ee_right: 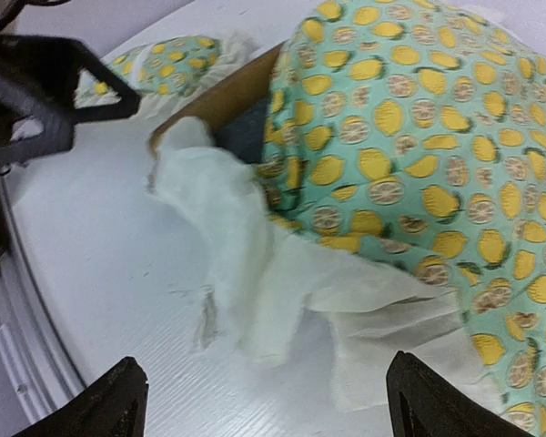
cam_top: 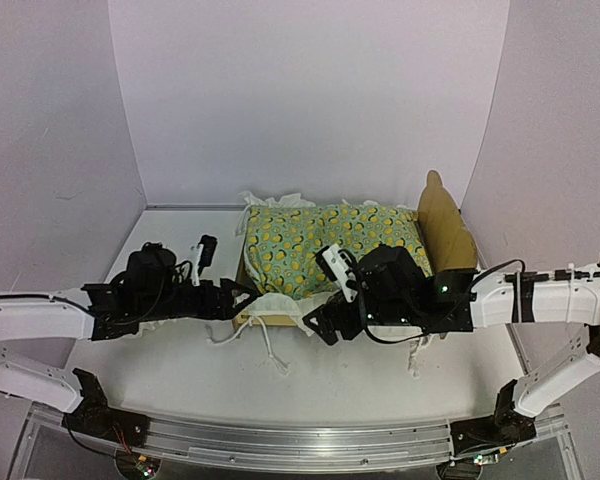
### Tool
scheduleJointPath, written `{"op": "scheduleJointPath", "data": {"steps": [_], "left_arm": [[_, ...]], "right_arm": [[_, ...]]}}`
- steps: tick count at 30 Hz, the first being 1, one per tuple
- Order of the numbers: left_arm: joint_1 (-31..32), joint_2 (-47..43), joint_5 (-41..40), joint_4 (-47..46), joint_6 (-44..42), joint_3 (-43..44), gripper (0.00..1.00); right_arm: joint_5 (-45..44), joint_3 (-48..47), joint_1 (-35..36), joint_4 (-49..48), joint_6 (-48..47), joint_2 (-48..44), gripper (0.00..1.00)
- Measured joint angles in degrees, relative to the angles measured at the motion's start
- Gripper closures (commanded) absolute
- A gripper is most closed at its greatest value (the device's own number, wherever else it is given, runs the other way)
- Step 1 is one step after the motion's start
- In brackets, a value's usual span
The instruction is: Set up the pet bed
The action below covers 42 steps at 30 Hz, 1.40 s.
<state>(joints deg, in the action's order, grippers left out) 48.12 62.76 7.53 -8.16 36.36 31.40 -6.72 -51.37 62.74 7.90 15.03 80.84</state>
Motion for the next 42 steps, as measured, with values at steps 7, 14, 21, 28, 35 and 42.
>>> {"op": "scheduleJointPath", "data": {"steps": [7,14,21,28,35,42], "left_arm": [[3.39,15.3,-5.6,2.86,-7.96,10.86,0.18],[5.88,16.37,-10.58,8.2,-11.15,11.5,0.54],[5.92,16.41,-12.96,14.4,-12.61,13.66,0.99],[5.95,12.55,-14.86,20.31,-13.42,14.67,1.0],[5.95,8.31,-14.6,24.96,-13.42,14.6,1.0],[5.88,10.84,-15.45,27.69,-12.11,14.19,1.0]], "right_arm": [[-3.78,-0.96,-2.25,2.58,-1.4,0.26,0.07],[-5.95,-1.38,-2.23,3.69,-2.69,1.01,0.09],[-0.83,-6.21,-2.38,4.2,-5.25,6.95,0.15],[1.4,-13.42,-0.09,4.74,-8.11,15.41,0.13],[-4.92,-20.2,4.52,5.9,-11.56,23.23,0.29],[-5.62,-21.66,5.55,6.51,-6.93,27.45,0.45]]}}
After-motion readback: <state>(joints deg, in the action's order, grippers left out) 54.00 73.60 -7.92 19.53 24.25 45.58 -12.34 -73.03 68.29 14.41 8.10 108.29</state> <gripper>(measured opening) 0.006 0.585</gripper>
